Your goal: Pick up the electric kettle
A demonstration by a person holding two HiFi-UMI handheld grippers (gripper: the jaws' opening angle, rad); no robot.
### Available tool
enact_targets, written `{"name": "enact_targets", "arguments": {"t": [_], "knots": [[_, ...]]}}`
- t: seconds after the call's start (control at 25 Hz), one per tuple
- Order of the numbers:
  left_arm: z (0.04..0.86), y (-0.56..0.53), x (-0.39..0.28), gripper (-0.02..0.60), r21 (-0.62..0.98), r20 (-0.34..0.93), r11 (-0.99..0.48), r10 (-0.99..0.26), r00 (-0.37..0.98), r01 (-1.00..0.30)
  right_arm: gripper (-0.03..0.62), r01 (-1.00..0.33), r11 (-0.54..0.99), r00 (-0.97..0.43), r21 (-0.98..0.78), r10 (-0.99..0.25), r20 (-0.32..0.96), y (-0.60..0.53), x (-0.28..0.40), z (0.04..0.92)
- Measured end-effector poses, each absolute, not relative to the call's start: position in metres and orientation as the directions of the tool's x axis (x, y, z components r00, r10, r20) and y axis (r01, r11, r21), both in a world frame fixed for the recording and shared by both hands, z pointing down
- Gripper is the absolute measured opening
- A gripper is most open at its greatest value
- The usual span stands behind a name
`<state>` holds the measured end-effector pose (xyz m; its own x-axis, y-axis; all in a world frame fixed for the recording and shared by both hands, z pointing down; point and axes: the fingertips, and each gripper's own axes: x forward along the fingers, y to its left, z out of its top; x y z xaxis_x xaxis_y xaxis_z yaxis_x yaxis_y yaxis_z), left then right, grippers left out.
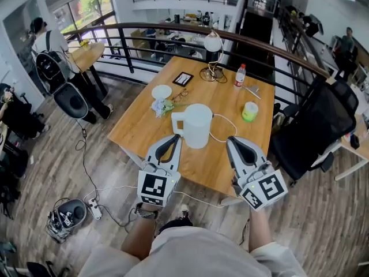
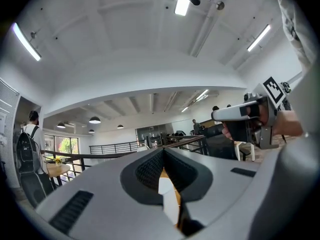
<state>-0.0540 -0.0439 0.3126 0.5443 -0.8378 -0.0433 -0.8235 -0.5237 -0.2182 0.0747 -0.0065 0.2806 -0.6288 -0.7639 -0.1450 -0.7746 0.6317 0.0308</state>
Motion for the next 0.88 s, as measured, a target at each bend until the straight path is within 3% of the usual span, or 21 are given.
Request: {"name": "enact_targets", "arguments": {"t": [0.88], "knots": [[0.332,-0.13,-0.098,0.006,-0.189,-0.009,-0.531,-0.841,0.542,-0.826,0.014,-0.821,0.57,-0.571,0.036,-0.814,-0.104,-0.1,0.044,0.296]]}}
